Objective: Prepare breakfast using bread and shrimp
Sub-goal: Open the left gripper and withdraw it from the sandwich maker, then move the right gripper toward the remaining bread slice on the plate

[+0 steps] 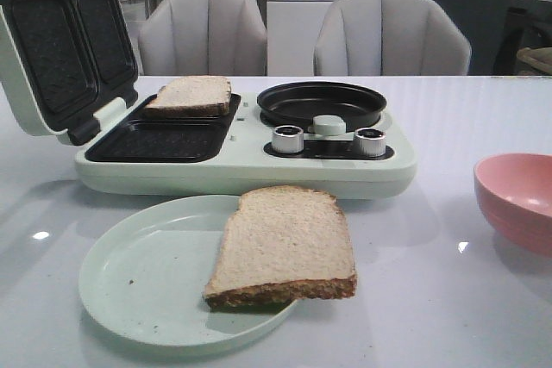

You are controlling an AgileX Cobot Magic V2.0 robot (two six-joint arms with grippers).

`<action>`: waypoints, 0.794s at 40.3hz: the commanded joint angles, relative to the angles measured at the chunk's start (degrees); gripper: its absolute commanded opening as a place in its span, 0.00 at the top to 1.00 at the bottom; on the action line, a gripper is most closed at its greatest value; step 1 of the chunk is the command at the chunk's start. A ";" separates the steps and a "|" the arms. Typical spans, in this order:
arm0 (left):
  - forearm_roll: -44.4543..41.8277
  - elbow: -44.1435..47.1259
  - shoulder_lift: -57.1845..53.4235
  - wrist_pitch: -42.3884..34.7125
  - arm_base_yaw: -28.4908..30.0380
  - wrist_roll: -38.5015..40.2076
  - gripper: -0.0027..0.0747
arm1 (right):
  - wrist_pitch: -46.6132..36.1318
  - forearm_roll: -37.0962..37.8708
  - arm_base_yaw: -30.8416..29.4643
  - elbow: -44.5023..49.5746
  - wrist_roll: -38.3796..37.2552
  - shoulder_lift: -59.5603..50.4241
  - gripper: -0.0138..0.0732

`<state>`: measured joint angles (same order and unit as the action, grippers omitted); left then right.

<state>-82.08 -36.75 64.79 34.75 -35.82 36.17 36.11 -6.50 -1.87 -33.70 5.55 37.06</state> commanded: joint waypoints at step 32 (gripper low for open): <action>63.39 -4.29 -25.72 4.79 -13.42 -15.09 0.47 | -3.54 -0.30 0.07 -1.94 0.46 0.34 0.32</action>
<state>-19.13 -39.26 40.81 42.58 -47.77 21.14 36.20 -6.50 -1.87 -33.70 5.55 37.06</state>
